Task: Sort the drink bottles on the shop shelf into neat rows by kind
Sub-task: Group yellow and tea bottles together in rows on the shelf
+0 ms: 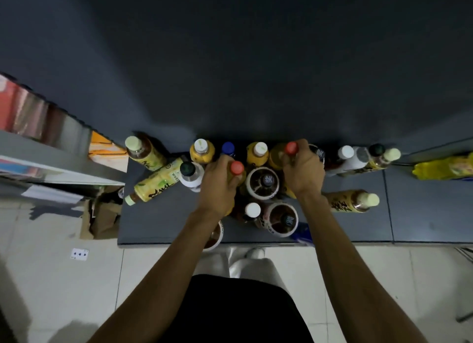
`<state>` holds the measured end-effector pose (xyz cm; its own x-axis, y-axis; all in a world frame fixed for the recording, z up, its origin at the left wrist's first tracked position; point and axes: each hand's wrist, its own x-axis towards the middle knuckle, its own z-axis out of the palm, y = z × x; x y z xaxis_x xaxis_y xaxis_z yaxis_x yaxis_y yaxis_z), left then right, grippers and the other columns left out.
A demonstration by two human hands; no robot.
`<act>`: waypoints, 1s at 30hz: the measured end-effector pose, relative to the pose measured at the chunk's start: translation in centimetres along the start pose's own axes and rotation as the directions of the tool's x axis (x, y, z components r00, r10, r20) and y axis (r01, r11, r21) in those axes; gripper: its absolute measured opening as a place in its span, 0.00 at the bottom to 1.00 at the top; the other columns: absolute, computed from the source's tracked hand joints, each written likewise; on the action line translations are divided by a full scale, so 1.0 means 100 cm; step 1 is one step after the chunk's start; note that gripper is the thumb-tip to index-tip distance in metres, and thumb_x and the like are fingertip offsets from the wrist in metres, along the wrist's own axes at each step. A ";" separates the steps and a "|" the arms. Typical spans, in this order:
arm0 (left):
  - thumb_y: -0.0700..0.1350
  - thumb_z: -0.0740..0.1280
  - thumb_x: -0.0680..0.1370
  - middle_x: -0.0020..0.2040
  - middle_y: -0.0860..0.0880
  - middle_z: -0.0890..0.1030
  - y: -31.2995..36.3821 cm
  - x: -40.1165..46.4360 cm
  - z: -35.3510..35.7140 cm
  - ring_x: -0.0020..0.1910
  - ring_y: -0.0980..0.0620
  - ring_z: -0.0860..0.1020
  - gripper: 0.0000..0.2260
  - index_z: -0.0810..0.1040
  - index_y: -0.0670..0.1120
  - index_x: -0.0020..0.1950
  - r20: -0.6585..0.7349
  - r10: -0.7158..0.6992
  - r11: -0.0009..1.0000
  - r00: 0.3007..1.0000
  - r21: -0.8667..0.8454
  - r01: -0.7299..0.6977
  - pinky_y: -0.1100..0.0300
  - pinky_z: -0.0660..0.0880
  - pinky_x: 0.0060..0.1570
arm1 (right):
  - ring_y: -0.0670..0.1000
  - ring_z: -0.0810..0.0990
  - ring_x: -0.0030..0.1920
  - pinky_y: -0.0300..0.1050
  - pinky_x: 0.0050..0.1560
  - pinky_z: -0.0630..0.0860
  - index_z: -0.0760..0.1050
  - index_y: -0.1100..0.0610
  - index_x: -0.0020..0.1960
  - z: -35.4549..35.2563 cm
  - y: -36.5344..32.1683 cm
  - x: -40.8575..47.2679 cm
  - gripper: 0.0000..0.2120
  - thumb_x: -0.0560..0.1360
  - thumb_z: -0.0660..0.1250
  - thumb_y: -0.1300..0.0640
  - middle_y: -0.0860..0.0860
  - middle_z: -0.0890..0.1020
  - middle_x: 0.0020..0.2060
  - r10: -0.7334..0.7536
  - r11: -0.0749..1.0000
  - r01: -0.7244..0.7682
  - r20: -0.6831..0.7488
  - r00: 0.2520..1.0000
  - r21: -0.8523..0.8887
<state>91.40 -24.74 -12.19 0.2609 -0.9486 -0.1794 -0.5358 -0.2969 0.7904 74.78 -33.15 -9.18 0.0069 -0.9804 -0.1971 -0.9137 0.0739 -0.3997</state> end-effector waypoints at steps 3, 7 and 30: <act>0.39 0.68 0.76 0.54 0.42 0.75 0.008 -0.003 -0.002 0.54 0.44 0.73 0.13 0.70 0.41 0.58 -0.005 0.003 1.000 1.000 0.009 -0.003 0.57 0.68 0.51 | 0.62 0.79 0.49 0.48 0.42 0.67 0.69 0.58 0.59 -0.008 0.001 -0.015 0.14 0.79 0.63 0.51 0.58 0.81 0.49 -0.033 0.999 0.038 -0.131 0.991 0.038; 0.41 0.67 0.78 0.58 0.41 0.74 0.034 -0.018 -0.009 0.58 0.45 0.73 0.17 0.68 0.40 0.64 -0.077 0.051 0.996 0.996 -0.068 -0.056 0.58 0.67 0.54 | 0.59 0.77 0.48 0.46 0.40 0.68 0.70 0.57 0.57 -0.028 0.002 -0.032 0.14 0.78 0.63 0.49 0.56 0.80 0.48 -0.127 0.982 0.168 -0.342 0.931 0.093; 0.47 0.63 0.81 0.54 0.51 0.81 0.171 -0.229 -0.069 0.56 0.56 0.79 0.08 0.74 0.51 0.60 -0.179 0.541 0.738 0.822 -0.368 -0.566 0.60 0.74 0.56 | 0.41 0.78 0.41 0.35 0.44 0.73 0.77 0.58 0.53 -0.152 0.022 -0.270 0.07 0.77 0.68 0.56 0.41 0.80 0.38 -0.073 0.399 0.578 -0.604 0.794 0.712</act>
<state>81.86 -7.30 9.48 0.0681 -0.9203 0.3852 -0.2478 0.3584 0.9001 66.38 -9.24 8.86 -0.1734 -0.8939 0.4135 -0.0709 -0.4074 -0.9105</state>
